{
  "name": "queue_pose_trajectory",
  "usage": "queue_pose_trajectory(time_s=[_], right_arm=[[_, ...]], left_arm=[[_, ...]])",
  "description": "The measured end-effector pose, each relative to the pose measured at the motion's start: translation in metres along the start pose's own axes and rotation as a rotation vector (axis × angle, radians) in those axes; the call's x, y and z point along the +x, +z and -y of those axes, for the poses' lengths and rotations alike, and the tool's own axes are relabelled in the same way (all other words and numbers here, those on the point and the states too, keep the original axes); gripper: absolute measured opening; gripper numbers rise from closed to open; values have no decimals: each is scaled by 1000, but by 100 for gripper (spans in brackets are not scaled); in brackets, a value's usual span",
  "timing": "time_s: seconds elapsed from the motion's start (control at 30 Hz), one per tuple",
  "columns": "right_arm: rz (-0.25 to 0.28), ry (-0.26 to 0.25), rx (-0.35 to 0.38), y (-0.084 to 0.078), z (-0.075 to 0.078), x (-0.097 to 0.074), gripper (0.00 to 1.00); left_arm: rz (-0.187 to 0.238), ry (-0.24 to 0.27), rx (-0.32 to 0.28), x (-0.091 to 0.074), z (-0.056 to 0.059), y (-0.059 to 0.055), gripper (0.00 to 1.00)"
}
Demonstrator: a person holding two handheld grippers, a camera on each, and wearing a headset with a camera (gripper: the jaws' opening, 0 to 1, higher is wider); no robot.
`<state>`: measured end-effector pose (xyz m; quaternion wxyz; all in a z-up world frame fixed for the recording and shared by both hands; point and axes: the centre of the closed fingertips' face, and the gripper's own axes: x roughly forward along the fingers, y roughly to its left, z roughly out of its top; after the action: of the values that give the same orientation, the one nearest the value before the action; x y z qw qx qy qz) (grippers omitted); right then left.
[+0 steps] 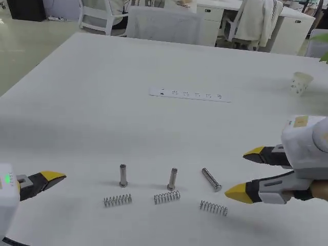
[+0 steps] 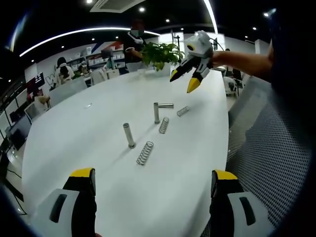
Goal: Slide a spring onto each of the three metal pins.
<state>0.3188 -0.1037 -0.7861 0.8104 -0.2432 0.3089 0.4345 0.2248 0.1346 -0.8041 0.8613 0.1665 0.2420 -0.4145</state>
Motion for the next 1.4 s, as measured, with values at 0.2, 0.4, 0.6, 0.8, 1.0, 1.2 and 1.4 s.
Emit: queue_pose_trajectory(time_s=[0.2,0.4,0.6,0.8,1.0,1.2,1.4], right_arm=[[-10,-6,9,4,11,9,59],[-32,-1,28,4,17,23,57],[-65,3,33,5,19,36,55],[-108,-8,45,2,22,51,51],[-145,-15,72,0,22,62,45],[-188,-13,104,-5,20,71,36],[-208,-11,128,-6,20,77,27]], left_arm=[[1,3,1,0,-1,1,94],[1,5,0,0,-1,1,94],[1,5,-2,0,-1,0,94],[2,10,-4,-2,-2,-1,94],[2,12,-8,-3,-2,-3,94],[-1,11,-13,-4,-1,-5,94],[1,15,-18,-4,-3,-5,94]])
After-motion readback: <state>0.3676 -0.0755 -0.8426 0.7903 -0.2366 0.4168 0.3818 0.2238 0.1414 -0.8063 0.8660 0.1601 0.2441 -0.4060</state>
